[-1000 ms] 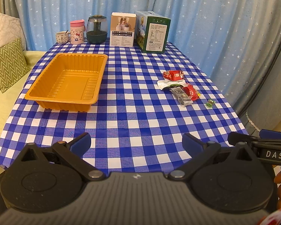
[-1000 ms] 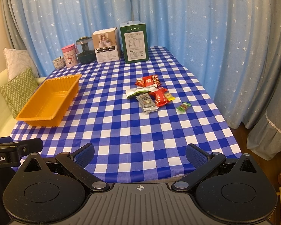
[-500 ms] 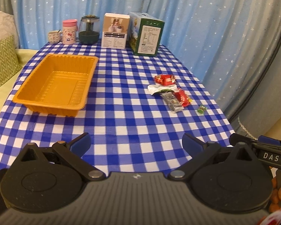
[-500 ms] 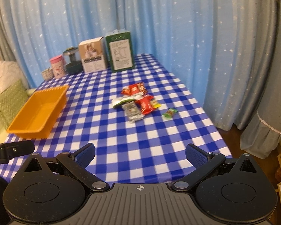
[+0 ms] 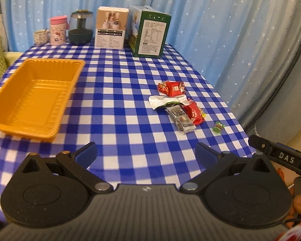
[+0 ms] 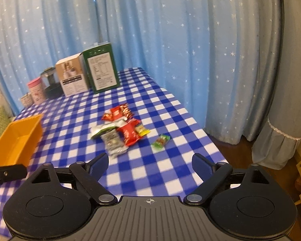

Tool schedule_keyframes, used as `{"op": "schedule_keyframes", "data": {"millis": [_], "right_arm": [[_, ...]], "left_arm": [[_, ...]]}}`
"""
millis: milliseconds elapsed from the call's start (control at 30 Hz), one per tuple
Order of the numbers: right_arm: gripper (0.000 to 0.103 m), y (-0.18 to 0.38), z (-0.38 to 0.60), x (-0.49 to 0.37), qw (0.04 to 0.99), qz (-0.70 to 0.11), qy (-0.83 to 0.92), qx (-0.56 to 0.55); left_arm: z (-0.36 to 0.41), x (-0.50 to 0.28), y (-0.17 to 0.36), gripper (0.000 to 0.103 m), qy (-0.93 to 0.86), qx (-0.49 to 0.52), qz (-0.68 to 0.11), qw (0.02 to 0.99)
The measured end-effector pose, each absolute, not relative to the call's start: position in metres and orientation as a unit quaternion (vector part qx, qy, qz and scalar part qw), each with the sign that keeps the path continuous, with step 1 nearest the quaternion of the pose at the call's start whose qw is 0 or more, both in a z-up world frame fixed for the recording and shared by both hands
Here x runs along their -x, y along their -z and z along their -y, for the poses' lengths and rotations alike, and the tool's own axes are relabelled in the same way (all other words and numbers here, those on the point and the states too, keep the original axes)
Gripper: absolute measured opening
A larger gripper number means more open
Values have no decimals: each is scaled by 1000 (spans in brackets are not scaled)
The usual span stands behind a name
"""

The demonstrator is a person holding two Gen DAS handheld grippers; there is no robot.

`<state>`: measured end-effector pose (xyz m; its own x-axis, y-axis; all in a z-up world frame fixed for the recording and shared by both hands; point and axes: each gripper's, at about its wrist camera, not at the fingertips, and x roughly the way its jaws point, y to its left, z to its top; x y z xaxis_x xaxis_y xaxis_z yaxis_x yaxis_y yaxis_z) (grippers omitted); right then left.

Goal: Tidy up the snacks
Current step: 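Grasp the green-wrapped candy with the right tool while the left tool grasps the clear printed snack packet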

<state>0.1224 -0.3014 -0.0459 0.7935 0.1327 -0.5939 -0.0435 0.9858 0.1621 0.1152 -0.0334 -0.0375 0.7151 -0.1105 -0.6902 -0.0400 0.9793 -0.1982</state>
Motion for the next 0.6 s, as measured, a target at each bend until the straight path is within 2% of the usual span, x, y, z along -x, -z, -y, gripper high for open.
{"op": "schedule_keyframes", "data": {"millis": [233,333,500,600], "right_arm": [[70,83,307,-184,944,-319,-29,-73],[63,101,306,-210,940,-331,-28,-72],[59,127,305,-245,934,-350,-30,-69],[51,139,305,-258,928,-365,-22,-75]], "left_arm": [[47,-171,69,102,16,87,-386,918],[53,-192,81,100,23,80,-389,918],[57,-219,100,92,29,86,-397,913],[59,-229,107,92,30,86,-400,912]]}}
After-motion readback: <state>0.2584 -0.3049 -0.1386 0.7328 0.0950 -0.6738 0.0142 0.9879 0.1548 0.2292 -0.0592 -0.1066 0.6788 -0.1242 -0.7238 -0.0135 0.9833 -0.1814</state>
